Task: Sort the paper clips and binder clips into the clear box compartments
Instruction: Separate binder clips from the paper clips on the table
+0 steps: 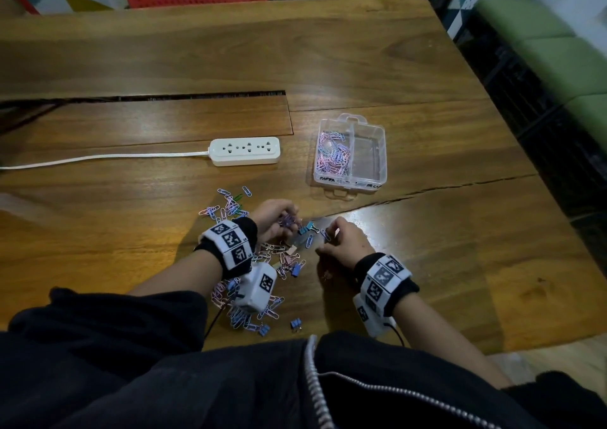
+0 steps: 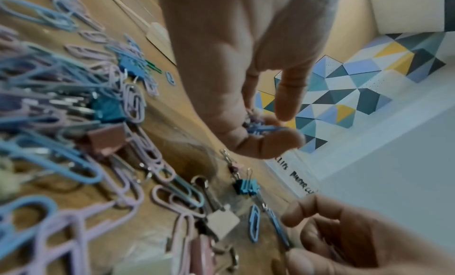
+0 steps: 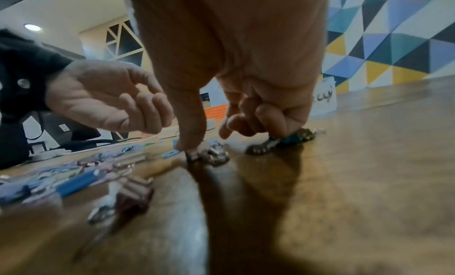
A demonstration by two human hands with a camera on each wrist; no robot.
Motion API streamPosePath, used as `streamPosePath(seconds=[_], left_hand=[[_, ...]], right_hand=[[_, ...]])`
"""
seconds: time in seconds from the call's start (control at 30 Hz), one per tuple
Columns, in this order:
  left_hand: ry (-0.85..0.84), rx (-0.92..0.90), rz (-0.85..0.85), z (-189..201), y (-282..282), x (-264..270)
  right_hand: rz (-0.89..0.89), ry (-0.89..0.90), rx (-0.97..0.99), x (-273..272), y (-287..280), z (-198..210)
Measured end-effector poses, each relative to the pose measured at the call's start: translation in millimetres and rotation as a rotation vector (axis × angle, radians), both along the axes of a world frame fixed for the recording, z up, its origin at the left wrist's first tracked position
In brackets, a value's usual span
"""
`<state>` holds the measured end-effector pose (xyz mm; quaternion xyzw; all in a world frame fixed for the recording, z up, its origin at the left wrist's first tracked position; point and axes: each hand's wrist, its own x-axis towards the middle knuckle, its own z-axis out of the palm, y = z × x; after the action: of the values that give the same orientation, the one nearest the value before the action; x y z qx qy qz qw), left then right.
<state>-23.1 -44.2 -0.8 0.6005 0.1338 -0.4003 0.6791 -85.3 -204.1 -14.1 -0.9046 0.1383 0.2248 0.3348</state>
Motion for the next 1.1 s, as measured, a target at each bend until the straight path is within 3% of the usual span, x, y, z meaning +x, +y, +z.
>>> streamPosePath(seconds=[0.07, 0.2, 0.27, 0.4, 0.5, 0.67, 0.73, 0.87, 0.97, 1.03, 1.1], left_hand=[[-0.043, 0.109, -0.069, -1.6, -1.3, -2.6], [-0.466, 0.61, -0.454, -8.8, -9.7, -13.8], [-0.582, 0.773, -0.595, -10.5, -15.7, -20.5], [-0.76, 1.055, -0.691, -13.9, -31.1, -28.5], [-0.775, 1.106, -0.724, -17.9, -40.1, -30.2], [-0.719, 1.002, -0.795, -17.2, -36.9, -27.1], [-0.663, 0.941, -0.771, -14.2, -32.2, -25.2], [-0.384, 0.558, -0.344, -2.9, -16.1, -13.3], [-0.121, 0.144, 0.019, 5.7, 2.8, -10.6], [-0.029, -0.018, 0.072, 6.2, 12.6, -13.8], [-0.024, -0.057, 0.082, 2.1, 19.1, -17.0]], right_hand=[[0.046, 0.023, -0.073, 2.9, -5.0, 3.2], [0.078, 0.034, -0.113, 10.1, -11.0, 5.7], [0.092, -0.014, -0.173, 10.1, -4.6, 7.0], [0.101, -0.071, -0.257, 11.2, 7.6, 3.1], [0.099, -0.071, -0.218, 13.6, 12.0, 3.1], [0.137, -0.066, -0.213, 12.8, 11.5, 4.4], [0.09, -0.081, -0.118, 12.6, 8.4, 3.3], [-0.166, -0.116, 0.372, 10.1, 0.7, 2.5], [-0.39, 0.025, 0.774, 5.6, 2.9, 5.9], [-0.456, 0.115, 0.926, 0.8, 10.1, 9.5], [-0.461, 0.165, 0.945, -2.6, 18.6, 10.4]])
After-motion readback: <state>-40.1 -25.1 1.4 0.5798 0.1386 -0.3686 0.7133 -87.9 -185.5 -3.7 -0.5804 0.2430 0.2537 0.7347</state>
